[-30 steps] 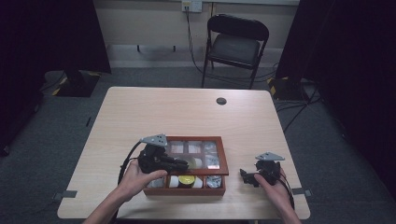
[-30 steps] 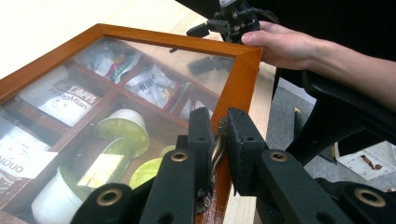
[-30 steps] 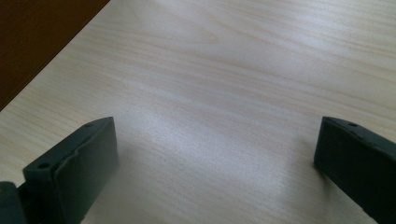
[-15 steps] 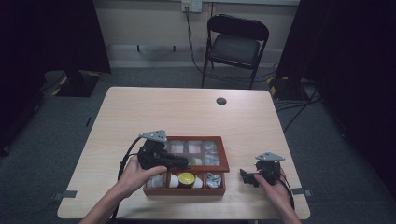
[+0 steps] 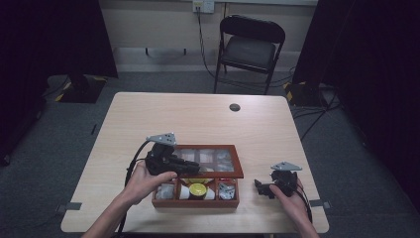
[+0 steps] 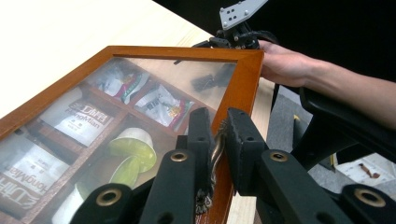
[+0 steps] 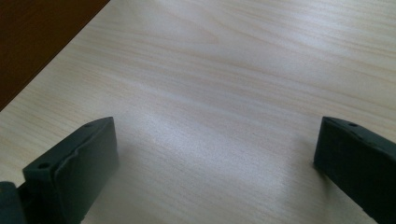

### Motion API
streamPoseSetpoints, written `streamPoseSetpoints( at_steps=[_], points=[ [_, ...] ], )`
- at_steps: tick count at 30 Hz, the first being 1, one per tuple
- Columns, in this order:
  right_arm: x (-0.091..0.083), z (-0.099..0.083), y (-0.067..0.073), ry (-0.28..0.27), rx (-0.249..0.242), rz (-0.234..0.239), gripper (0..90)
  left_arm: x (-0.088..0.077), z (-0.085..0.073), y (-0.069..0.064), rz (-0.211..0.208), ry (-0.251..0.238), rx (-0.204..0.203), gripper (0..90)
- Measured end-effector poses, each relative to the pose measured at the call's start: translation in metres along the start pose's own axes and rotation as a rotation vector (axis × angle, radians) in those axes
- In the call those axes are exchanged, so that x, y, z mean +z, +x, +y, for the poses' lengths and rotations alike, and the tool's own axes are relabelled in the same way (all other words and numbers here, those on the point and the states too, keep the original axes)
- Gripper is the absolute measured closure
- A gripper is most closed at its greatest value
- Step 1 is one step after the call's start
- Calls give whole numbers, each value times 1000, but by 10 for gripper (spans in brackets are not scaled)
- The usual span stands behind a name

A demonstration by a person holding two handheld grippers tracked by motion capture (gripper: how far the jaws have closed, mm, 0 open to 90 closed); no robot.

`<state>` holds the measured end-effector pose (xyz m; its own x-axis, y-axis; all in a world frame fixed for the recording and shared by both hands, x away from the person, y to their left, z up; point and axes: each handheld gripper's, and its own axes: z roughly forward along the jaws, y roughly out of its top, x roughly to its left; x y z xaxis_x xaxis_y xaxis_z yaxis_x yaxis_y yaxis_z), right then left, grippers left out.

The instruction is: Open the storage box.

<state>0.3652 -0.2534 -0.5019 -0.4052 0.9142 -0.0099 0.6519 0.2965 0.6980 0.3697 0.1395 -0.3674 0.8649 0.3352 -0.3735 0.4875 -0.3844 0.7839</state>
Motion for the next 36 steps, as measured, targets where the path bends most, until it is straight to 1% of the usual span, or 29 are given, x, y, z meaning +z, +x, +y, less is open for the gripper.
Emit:
streamPoseSetpoints(
  at_steps=[2,3,7,14,16,19,25,29,31,33,34,36],
  points=[
    [0,0,0,0,-1,0,0,0,2,0,2,7,8,806],
    [0,0,0,0,-1,0,0,-1,3,0,6,3,7,806],
    [0,0,0,0,-4,0,0,-3,6,3,-14,-2,-9,807],
    [0,0,0,0,-4,0,0,-6,13,5,-11,-5,-6,807],
    [0,0,0,0,-4,0,0,-6,15,6,-9,-5,-1,808],
    [0,0,0,0,-5,0,0,-7,18,4,6,-2,21,808],
    [0,0,0,0,-6,-1,0,-9,22,4,13,-2,32,809],
    [0,0,0,0,-6,-1,0,-8,23,5,10,1,29,810],
    [0,0,0,0,-4,-1,0,-9,23,6,7,0,19,809],
    [0,0,0,0,-5,-1,0,-9,23,5,10,2,21,809],
    [0,0,0,0,-4,-2,0,-8,23,6,3,11,14,810],
    [0,0,0,0,-3,-2,0,-8,23,6,-1,6,11,810]
  ],
)
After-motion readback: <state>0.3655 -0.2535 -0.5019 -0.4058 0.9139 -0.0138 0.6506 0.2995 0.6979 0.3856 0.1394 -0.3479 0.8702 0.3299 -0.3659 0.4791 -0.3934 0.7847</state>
